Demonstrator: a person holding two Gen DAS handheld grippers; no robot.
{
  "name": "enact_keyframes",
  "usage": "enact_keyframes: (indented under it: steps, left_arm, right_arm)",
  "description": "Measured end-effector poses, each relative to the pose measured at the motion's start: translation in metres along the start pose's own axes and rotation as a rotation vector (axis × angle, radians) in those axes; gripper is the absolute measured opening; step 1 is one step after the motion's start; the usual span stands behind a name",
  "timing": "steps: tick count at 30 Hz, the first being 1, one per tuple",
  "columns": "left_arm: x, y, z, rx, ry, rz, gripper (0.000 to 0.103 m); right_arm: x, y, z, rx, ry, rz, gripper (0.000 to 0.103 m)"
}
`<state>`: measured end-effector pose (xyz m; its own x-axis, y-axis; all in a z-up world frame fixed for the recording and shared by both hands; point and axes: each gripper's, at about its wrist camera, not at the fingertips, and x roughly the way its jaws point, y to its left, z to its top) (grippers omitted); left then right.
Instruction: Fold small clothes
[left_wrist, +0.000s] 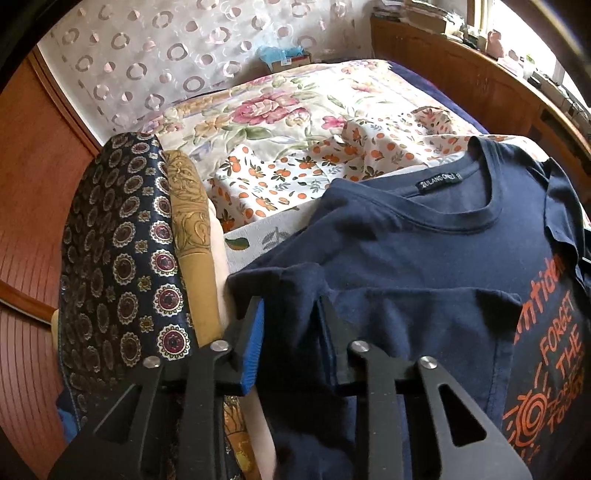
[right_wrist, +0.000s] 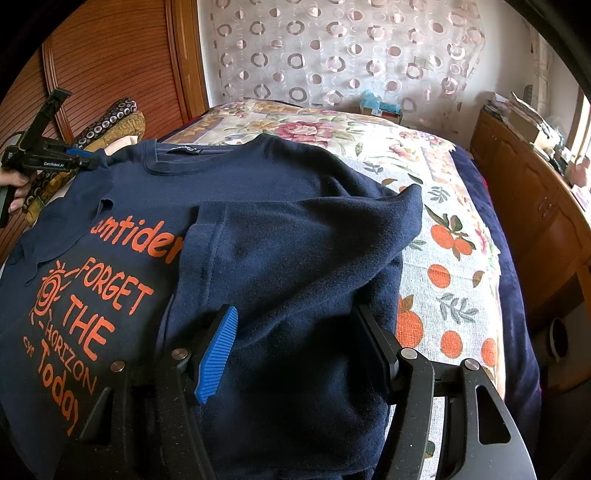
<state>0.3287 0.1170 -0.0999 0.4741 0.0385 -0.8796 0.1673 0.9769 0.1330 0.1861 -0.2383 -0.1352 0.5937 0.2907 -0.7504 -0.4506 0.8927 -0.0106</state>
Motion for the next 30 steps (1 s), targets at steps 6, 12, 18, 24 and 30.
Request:
enact_keyframes:
  steps: [6,12,18,24,30]
  left_arm:
    - [-0.025,0.001,-0.001,-0.003,-0.104,-0.014,0.005]
    - [-0.066,0.028,0.001,-0.069,-0.245,0.005,0.004]
    - [-0.087,0.056,-0.007,-0.139,-0.314,-0.012,0.004]
    - [-0.093,0.054,-0.015,-0.141,-0.346,-0.041,0.004]
    - [-0.097,0.047,-0.027,-0.136,-0.367,-0.076,0.004]
  right_arm:
    - [0.000,0.000,0.000,-0.001,0.000,-0.001,0.066]
    - [0.000,-0.001,0.000,-0.001,0.002,0.000,0.066]
    - [-0.017,-0.015,0.013,0.011,-0.053,0.009,0.066]
    - [-0.013,-0.055,0.040,0.021,-0.070,-0.040,0.066]
    - [0.031,-0.089,0.052,0.087,0.028,0.006,0.064]
